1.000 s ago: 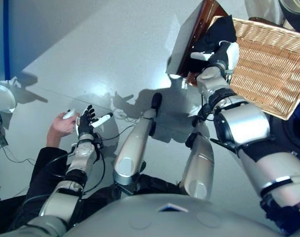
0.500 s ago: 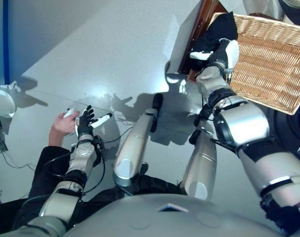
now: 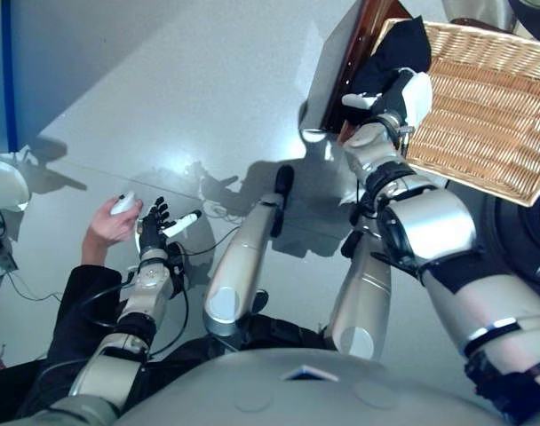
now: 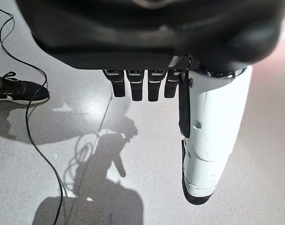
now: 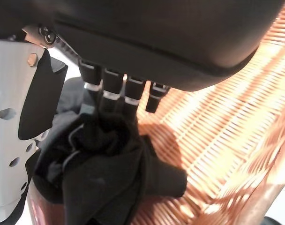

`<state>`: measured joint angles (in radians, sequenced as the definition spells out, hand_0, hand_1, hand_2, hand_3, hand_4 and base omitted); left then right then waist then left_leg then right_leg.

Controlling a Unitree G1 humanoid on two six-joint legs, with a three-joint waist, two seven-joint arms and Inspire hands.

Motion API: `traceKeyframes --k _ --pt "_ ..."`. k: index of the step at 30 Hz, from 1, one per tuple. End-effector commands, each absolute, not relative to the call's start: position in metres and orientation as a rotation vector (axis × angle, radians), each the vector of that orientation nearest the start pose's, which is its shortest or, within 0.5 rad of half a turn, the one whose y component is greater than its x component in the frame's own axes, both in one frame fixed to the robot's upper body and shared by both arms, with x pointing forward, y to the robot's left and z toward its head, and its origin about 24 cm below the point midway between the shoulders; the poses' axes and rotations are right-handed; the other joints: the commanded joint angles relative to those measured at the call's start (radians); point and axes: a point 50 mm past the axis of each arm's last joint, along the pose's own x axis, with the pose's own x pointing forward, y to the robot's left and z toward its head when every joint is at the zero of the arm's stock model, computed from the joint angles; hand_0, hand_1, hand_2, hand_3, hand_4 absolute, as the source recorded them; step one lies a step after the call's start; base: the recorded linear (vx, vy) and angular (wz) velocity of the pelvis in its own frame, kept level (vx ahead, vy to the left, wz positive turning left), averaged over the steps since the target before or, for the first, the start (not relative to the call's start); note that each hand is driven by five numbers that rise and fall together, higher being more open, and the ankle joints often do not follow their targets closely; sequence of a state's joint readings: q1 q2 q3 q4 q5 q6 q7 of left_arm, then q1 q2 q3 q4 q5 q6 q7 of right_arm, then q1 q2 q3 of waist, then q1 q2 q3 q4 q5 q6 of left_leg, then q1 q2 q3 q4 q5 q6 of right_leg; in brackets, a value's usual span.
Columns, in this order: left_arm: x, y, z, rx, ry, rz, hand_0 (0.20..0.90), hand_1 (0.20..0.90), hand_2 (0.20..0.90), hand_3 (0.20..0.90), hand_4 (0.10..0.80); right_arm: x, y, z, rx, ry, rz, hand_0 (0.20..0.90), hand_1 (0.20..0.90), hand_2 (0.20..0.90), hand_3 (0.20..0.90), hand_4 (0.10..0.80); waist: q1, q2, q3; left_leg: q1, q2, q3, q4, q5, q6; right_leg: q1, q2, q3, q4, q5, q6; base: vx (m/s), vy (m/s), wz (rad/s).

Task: Pick up the clothes and place them into the washing machine

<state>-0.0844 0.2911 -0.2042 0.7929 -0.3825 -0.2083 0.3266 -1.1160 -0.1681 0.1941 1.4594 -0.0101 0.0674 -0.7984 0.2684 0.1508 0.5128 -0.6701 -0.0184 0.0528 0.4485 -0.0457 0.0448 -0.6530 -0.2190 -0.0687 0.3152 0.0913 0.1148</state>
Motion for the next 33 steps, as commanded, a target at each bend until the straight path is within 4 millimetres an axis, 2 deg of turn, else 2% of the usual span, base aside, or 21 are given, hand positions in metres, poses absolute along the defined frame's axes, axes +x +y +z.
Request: traceKeyframes --k 1,9,11,12,13,21,27,33 --pt "0.209 0.258 -0.07 0.197 0.447 0.435 0.9 0.9 0.9 0.9 0.8 0.403 -0.164 0.127 -0.54 0.044 -0.677 0.9 0.9 0.9 0.9 0.8 0.03 0.047 0.001 -0.006 -0.03 0.021 -0.085 0.056 -0.046 0.038 -0.006 0.0 0.124 -0.115 -0.001 0.0 0.0 0.0" --pt "0.209 0.255 -0.072 0.177 0.45 0.439 0.9 0.9 0.9 0.9 0.8 0.4 -0.17 0.123 -0.512 0.091 -0.745 0.9 0.9 0.9 0.9 0.8 0.027 0.045 -0.007 0.012 -0.033 0.02 -0.112 0.061 -0.043 0.057 -0.014 -0.002 0.097 -0.101 0.006 0.007 0.011 -0.01" --pt "0.209 0.255 -0.07 0.174 0.443 0.434 0.9 0.9 0.9 0.9 0.8 0.398 -0.182 0.122 -0.467 0.135 -0.806 0.9 0.9 0.9 0.9 0.8 0.032 0.052 -0.012 0.013 -0.036 0.018 -0.114 0.061 -0.044 0.063 -0.017 -0.005 0.091 -0.102 0.009 0.008 0.015 -0.04" --pt "0.209 0.255 -0.07 0.174 0.443 0.434 0.9 0.9 0.9 0.9 0.8 0.398 -0.182 0.122 -0.467 0.135 -0.806 0.9 0.9 0.9 0.9 0.8 0.032 0.052 -0.012 0.013 -0.036 0.018 -0.114 0.061 -0.044 0.063 -0.017 -0.005 0.091 -0.102 0.009 0.005 0.005 -0.05" --pt "0.209 0.257 -0.07 0.184 0.446 0.429 0.9 0.9 0.9 0.9 0.8 0.398 -0.192 0.126 -0.465 0.145 -0.84 0.9 0.9 0.9 0.9 0.8 0.038 0.058 -0.012 0.013 -0.04 0.015 -0.112 0.062 -0.044 0.066 -0.021 -0.009 0.092 -0.103 0.009 0.0 0.0 0.0" --pt "0.206 0.261 -0.068 0.202 0.441 0.414 0.9 0.9 0.9 0.9 0.8 0.398 -0.21 0.13 -0.472 0.17 -0.851 0.9 0.9 0.9 0.9 0.8 0.056 0.065 -0.02 0.013 -0.045 0.01 -0.122 0.066 -0.044 0.073 -0.031 -0.021 0.083 -0.099 0.015 0.01 0.007 0.07" --pt "0.207 0.262 -0.069 0.204 0.449 0.42 0.9 0.9 0.9 0.9 0.8 0.397 -0.22 0.133 -0.426 0.187 -0.88 0.9 0.9 0.9 0.9 0.8 0.062 0.066 -0.017 -0.006 -0.047 0.006 -0.096 0.057 -0.044 0.058 -0.033 -0.022 0.113 -0.115 0.011 0.002 0.001 0.03" --pt "0.205 0.267 -0.069 0.206 0.459 0.433 0.9 0.9 0.9 0.9 0.8 0.398 -0.225 0.141 -0.397 0.177 -0.896 0.9 0.9 0.9 0.9 0.8 0.06 0.073 -0.014 -0.053 -0.046 0.008 -0.004 0.024 -0.039 0.005 -0.029 -0.012 0.216 -0.161 -0.003 -0.023 0.006 0.09"
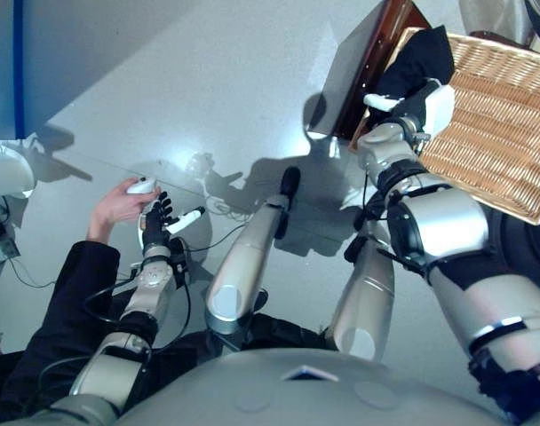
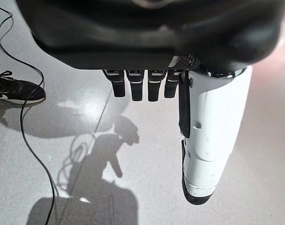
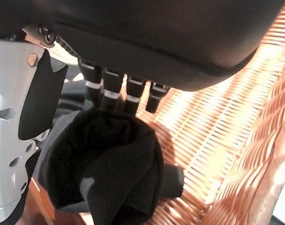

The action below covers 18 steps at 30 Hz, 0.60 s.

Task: Pick up the clothes and place them into the washing machine

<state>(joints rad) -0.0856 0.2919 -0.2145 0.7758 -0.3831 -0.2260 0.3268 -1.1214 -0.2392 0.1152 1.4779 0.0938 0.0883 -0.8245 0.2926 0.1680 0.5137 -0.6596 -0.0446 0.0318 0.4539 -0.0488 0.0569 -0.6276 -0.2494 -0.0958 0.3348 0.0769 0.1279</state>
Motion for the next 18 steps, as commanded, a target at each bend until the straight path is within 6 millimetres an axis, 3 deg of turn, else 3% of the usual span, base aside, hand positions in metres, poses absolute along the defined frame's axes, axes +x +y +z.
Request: traceKeyframes --k 1,6,7,8,10,12,13,14,18 --pt "0.204 0.268 -0.07 0.21 0.467 0.44 0.9 0.9 0.9 0.9 0.8 0.399 -0.225 0.142 -0.381 0.179 -0.893 0.9 0.9 0.9 0.9 0.8 0.034 0.056 -0.015 -0.074 -0.017 0.032 0.014 0.017 -0.049 -0.038 0.003 0.018 0.225 -0.158 -0.02 0.0 0.0 0.0" --pt "0.202 0.27 -0.07 0.213 0.476 0.44 0.9 0.9 0.9 0.9 0.8 0.399 -0.225 0.141 -0.351 0.189 -0.879 0.9 0.9 0.9 0.9 0.8 0.034 0.058 -0.019 -0.099 -0.013 0.034 0.064 0.0 -0.047 -0.068 0.007 0.029 0.279 -0.182 -0.03 0.012 -0.003 0.01" --pt "0.2 0.272 -0.071 0.217 0.482 0.442 0.9 0.9 0.9 0.9 0.8 0.4 -0.225 0.14 -0.339 0.192 -0.866 0.9 0.9 0.9 0.9 0.8 0.033 0.056 -0.022 -0.099 -0.016 0.028 0.089 -0.036 -0.052 -0.068 0.004 0.037 0.305 -0.216 -0.026 0.0 0.0 0.0" --pt "0.201 0.272 -0.071 0.216 0.481 0.443 0.9 0.9 0.9 0.9 0.8 0.4 -0.225 0.141 -0.339 0.19 -0.865 0.9 0.9 0.9 0.9 0.8 0.033 0.059 -0.02 -0.109 -0.013 0.033 0.081 -0.007 -0.046 -0.079 0.005 0.032 0.299 -0.191 -0.032 0.0 0.0 0.0" --pt "0.2 0.273 -0.07 0.218 0.48 0.442 0.9 0.9 0.9 0.9 0.8 0.402 -0.222 0.141 -0.342 0.189 -0.827 0.9 0.9 0.9 0.9 0.8 0.035 0.062 -0.021 -0.119 -0.012 0.036 0.086 -0.007 -0.046 -0.089 0.003 0.029 0.31 -0.195 -0.034 -0.018 -0.007 0.09" --pt "0.2 0.275 -0.07 0.22 0.482 0.445 0.9 0.9 0.9 0.9 0.8 0.402 -0.221 0.142 -0.343 0.187 -0.814 0.9 0.9 0.9 0.9 0.8 0.035 0.058 -0.024 -0.114 -0.014 0.033 0.101 -0.04 -0.053 -0.083 0.003 0.035 0.325 -0.224 -0.027 0.082 -0.014 0.14" --pt "0.197 0.278 -0.071 0.228 0.492 0.452 0.9 0.9 0.9 0.9 0.8 0.405 -0.215 0.142 -0.348 0.177 -0.754 0.409 0.409 0.409 0.409 0.449 0.037 0.058 -0.027 -0.116 -0.013 0.033 0.097 -0.037 -0.053 -0.088 0.003 0.035 0.324 -0.222 -0.027 -0.004 0.005 -0.1" --pt "0.196 0.28 -0.071 0.232 0.495 0.457 0.9 0.9 0.9 0.9 0.8 0.406 -0.213 0.142 -0.348 0.174 -0.736 0.2 0.2 0.2 0.2 0.3 0.036 0.058 -0.027 -0.114 -0.013 0.033 0.094 -0.036 -0.053 -0.089 0.004 0.036 0.323 -0.223 -0.027 -0.003 0.007 -0.24" --pt "0.196 0.283 -0.071 0.237 0.5 0.469 0.9 0.9 0.9 0.9 0.8 0.407 -0.21 0.141 -0.353 0.165 -0.717 0.2 0.2 0.2 0.2 0.3 0.034 0.054 -0.027 -0.114 -0.014 0.034 0.094 -0.037 -0.054 -0.09 0.005 0.038 0.324 -0.222 -0.028 0.001 0.002 -0.03"
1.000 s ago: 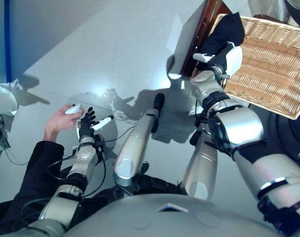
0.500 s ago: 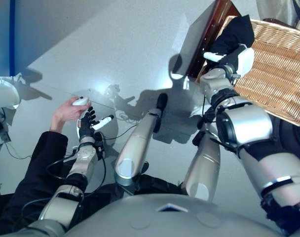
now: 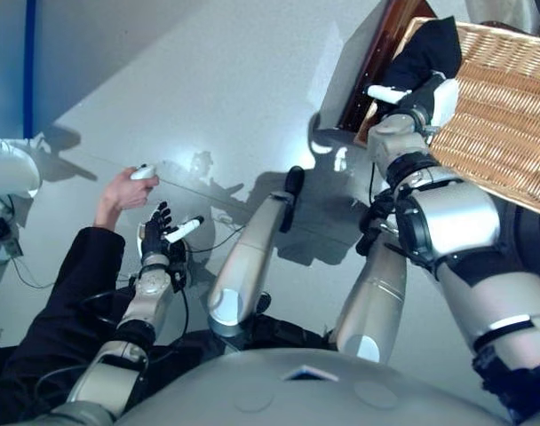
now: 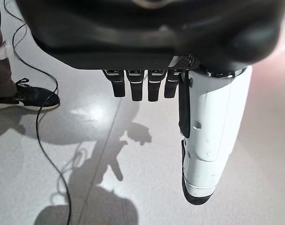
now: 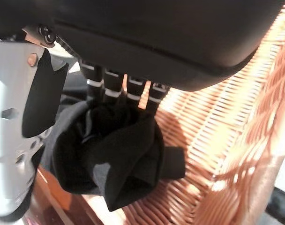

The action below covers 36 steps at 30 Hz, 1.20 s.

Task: Pick up the clothes and place them into the washing machine

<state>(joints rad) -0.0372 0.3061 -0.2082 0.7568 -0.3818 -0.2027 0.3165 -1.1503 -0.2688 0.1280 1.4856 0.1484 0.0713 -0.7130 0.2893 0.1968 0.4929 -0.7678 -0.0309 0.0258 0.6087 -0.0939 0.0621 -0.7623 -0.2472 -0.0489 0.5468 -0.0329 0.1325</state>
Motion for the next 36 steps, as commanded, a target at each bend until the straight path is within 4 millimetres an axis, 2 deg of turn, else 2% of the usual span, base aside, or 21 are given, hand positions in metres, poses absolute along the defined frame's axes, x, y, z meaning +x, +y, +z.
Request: traceKeyframes --k 1,20,21,22,23,24,25,36 --pt "0.196 0.283 -0.071 0.236 0.499 0.471 0.9 0.9 0.9 0.9 0.8 0.407 -0.211 0.142 -0.349 0.162 -0.718 0.2 0.2 0.2 0.2 0.3 0.035 0.025 -0.005 -0.005 -0.027 0.04 -0.061 0.008 -0.059 0.043 0.004 -0.007 0.112 -0.113 -0.034 0.0 0.003 -0.06" --pt "0.194 0.285 -0.073 0.244 0.511 0.476 0.9 0.9 0.9 0.9 0.8 0.406 -0.212 0.141 -0.319 0.151 -0.731 0.2 0.2 0.2 0.2 0.3 0.029 0.017 -0.003 0.006 -0.031 0.039 -0.068 0.011 -0.055 0.054 0.008 -0.002 0.107 -0.111 -0.035 0.0 0.0 0.01" --pt "0.194 0.285 -0.073 0.243 0.515 0.479 0.9 0.9 0.9 0.9 0.8 0.406 -0.207 0.138 -0.269 0.147 -0.727 0.2 0.2 0.2 0.2 0.3 0.026 0.012 -0.003 0.015 -0.03 0.04 -0.073 0.012 -0.054 0.065 0.009 -0.003 0.097 -0.107 -0.034 -0.078 0.017 -0.02" --pt "0.194 0.286 -0.073 0.244 0.516 0.482 0.9 0.9 0.9 0.9 0.8 0.406 -0.202 0.137 -0.242 0.138 -0.723 0.2 0.2 0.2 0.2 0.3 0.026 0.012 -0.003 0.014 -0.026 0.046 -0.091 0.045 -0.047 0.061 0.011 -0.01 0.084 -0.076 -0.04 -0.074 0.021 -0.03" --pt "0.194 0.286 -0.073 0.245 0.518 0.482 0.9 0.9 0.9 0.9 0.8 0.407 -0.197 0.137 -0.212 0.125 -0.712 0.2 0.2 0.2 0.2 0.3 0.025 0.009 -0.004 0.021 -0.026 0.046 -0.096 0.047 -0.046 0.067 0.013 -0.01 0.078 -0.073 -0.039 0.0 0.0 0.0" --pt "0.194 0.286 -0.074 0.246 0.52 0.482 0.9 0.9 0.9 0.9 0.8 0.407 -0.197 0.137 -0.212 0.127 -0.712 0.2 0.2 0.2 0.2 0.3 0.024 0.005 -0.007 0.031 -0.03 0.041 -0.087 0.017 -0.052 0.078 0.012 -0.005 0.085 -0.099 -0.032 0.013 0.007 -0.05" --pt "0.194 0.286 -0.074 0.245 0.521 0.485 0.9 0.9 0.9 0.9 0.8 0.408 -0.188 0.137 -0.161 0.106 -0.696 0.2 0.2 0.2 0.2 0.3 0.022 0.004 -0.008 0.034 -0.024 0.045 -0.109 0.05 -0.046 0.081 0.015 -0.011 0.061 -0.069 -0.039 0.014 0.001 -0.06" --pt "0.186 0.289 -0.08 0.235 0.561 0.506 0.9 0.9 0.9 0.9 0.8 0.408 -0.153 0.144 0.147 -0.012 -0.598 0.2 0.2 0.2 0.2 0.3 -0.002 -0.038 -0.019 0.156 -0.02 0.038 -0.26 0.109 -0.054 0.218 0.023 -0.031 -0.113 0.008 -0.025 0.002 -0.002 -0.07"
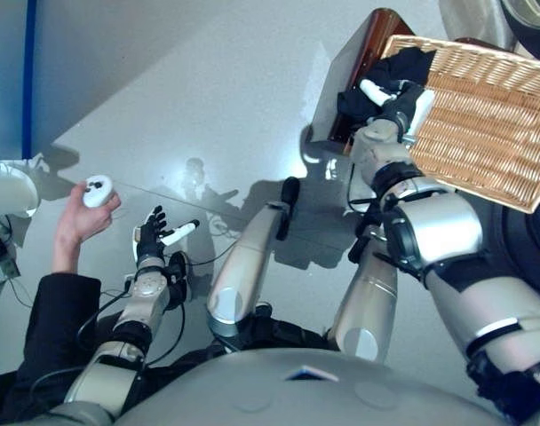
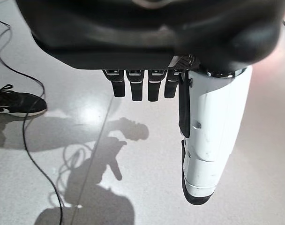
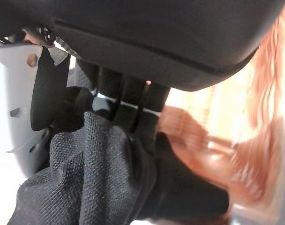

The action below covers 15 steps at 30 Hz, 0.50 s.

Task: Pick up the clothes and place them into the washing machine

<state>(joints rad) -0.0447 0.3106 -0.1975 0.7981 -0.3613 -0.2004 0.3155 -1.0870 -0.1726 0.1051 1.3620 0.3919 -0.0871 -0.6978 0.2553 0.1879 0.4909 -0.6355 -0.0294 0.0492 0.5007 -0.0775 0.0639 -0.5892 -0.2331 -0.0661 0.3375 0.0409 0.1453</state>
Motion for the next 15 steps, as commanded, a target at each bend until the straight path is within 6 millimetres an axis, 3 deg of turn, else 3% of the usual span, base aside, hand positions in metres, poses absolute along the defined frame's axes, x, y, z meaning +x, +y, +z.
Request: traceKeyframes --k 1,3,9,11,12,15 --pt "0.185 0.288 -0.082 0.231 0.568 0.507 0.9 0.9 0.9 0.9 0.8 0.408 -0.151 0.143 0.182 -0.018 -0.582 0.2 0.2 0.2 0.2 0.3 0.031 -0.034 -0.018 0.033 -0.021 0.013 -0.163 0.098 -0.057 0.054 0.01 -0.014 0.082 -0.059 -0.035 0.045 -0.011 -0.03" --pt "0.18 0.286 -0.087 0.214 0.598 0.508 0.9 0.9 0.9 0.9 0.8 0.406 -0.149 0.139 0.327 -0.03 -0.548 0.2 0.2 0.2 0.2 0.3 0.028 -0.046 -0.023 0.069 -0.021 0.012 -0.204 0.113 -0.061 0.095 0.008 -0.024 0.032 -0.039 -0.03 0.053 -0.01 -0.01" --pt "0.173 0.278 -0.097 0.188 0.646 0.503 0.9 0.9 0.9 0.9 0.8 0.397 -0.13 0.123 0.447 -0.048 -0.447 0.2 0.2 0.2 0.2 0.3 0.019 -0.064 -0.032 0.128 -0.012 0.013 -0.273 0.14 -0.069 0.155 0.009 -0.035 -0.049 -0.006 -0.021 0.05 -0.004 -0.03" --pt "0.171 0.272 -0.101 0.169 0.664 0.5 0.9 0.9 0.9 0.9 0.8 0.388 -0.114 0.111 0.522 -0.043 -0.374 0.2 0.2 0.2 0.2 0.3 0.012 -0.076 -0.037 0.151 -0.006 0.018 -0.29 0.145 -0.071 0.178 0.011 -0.032 -0.073 0.005 -0.019 0.068 -0.008 -0.04" --pt "0.169 0.267 -0.105 0.143 0.679 0.498 0.9 0.9 0.9 0.9 0.8 0.377 -0.098 0.094 0.594 -0.02 -0.273 0.2 0.2 0.2 0.2 0.3 0.006 -0.088 -0.039 0.168 -0.002 0.017 -0.301 0.148 -0.073 0.198 0.013 -0.031 -0.087 0.008 -0.017 0.09 -0.008 -0.11" --pt "0.165 0.264 -0.109 0.127 0.7 0.504 0.9 0.9 0.9 0.9 0.8 0.366 -0.092 0.077 0.62 0.014 -0.195 0.2 0.2 0.2 0.2 0.3 -0.001 -0.094 -0.044 0.182 0.001 0.016 -0.303 0.147 -0.075 0.215 0.013 -0.033 -0.093 0.007 -0.016 0.057 -0.01 -0.07"
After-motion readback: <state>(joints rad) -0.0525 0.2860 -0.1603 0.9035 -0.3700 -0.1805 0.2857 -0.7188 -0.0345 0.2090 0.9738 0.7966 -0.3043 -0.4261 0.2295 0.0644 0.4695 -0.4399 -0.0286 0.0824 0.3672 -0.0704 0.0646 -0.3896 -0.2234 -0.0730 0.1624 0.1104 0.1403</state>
